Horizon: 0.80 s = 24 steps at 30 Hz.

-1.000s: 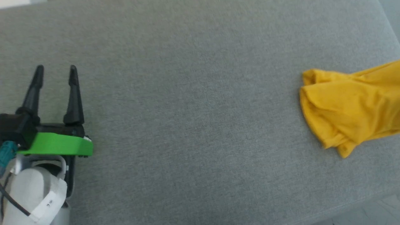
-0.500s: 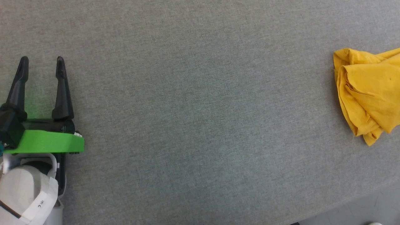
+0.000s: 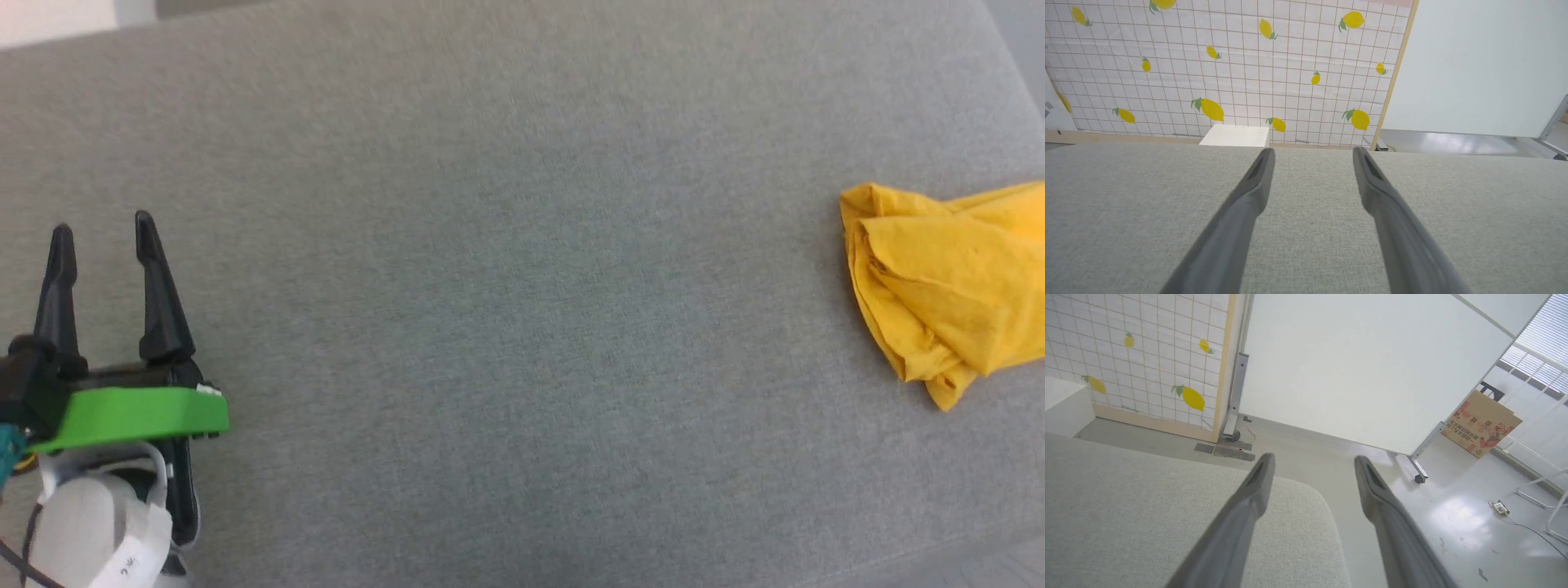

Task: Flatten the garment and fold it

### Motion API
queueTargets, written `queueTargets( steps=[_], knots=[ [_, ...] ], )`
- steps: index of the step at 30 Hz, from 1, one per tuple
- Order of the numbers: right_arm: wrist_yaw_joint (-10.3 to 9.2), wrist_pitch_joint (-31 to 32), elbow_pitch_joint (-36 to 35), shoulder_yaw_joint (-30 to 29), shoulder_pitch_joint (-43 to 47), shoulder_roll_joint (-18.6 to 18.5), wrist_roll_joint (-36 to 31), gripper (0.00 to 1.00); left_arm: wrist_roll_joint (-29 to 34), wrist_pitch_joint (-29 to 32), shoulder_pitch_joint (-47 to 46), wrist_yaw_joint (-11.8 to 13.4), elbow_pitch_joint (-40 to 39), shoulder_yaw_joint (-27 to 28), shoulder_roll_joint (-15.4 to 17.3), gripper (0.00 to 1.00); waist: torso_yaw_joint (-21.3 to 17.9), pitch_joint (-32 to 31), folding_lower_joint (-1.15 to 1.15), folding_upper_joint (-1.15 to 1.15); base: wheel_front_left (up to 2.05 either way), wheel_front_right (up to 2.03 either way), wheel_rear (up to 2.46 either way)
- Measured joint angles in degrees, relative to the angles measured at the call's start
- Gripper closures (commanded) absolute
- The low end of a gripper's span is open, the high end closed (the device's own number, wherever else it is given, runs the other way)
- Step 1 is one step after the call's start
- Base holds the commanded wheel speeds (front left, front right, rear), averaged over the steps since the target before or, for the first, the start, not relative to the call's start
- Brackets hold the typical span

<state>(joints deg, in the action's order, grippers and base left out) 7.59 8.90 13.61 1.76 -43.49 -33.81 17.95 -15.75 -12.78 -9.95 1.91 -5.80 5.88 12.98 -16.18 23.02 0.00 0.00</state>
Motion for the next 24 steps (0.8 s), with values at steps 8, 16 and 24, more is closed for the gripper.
queueTargets(
  steps=[8, 16, 24],
  knots=[
    [-0.01, -9.9, -7.8, -2.6, 2.0, 15.0, 0.2, 0.00, -1.3, -1.5, 2.6, 1.1, 1.4, 1.8, -2.5, 0.00, 3.6, -8.7, -0.01, 0.00, 0.00, 0.00, 0.00],
    [-0.02, -15.0, -9.4, -2.2, 12.6, 28.2, -0.2, 0.00, -1.3, -1.7, 4.3, 1.0, 3.2, 0.8, -4.5, 0.00, 8.6, -15.6, -0.01, 0.00, 0.00, 0.00, 0.00],
    [-0.02, -21.1, -7.3, -1.9, 24.0, 30.7, -0.5, 0.00, -0.4, -1.8, 6.0, 0.9, 5.4, -0.9, -5.6, 0.00, 13.6, -21.0, -0.01, 0.00, 0.00, 0.00, 0.00]
  ],
)
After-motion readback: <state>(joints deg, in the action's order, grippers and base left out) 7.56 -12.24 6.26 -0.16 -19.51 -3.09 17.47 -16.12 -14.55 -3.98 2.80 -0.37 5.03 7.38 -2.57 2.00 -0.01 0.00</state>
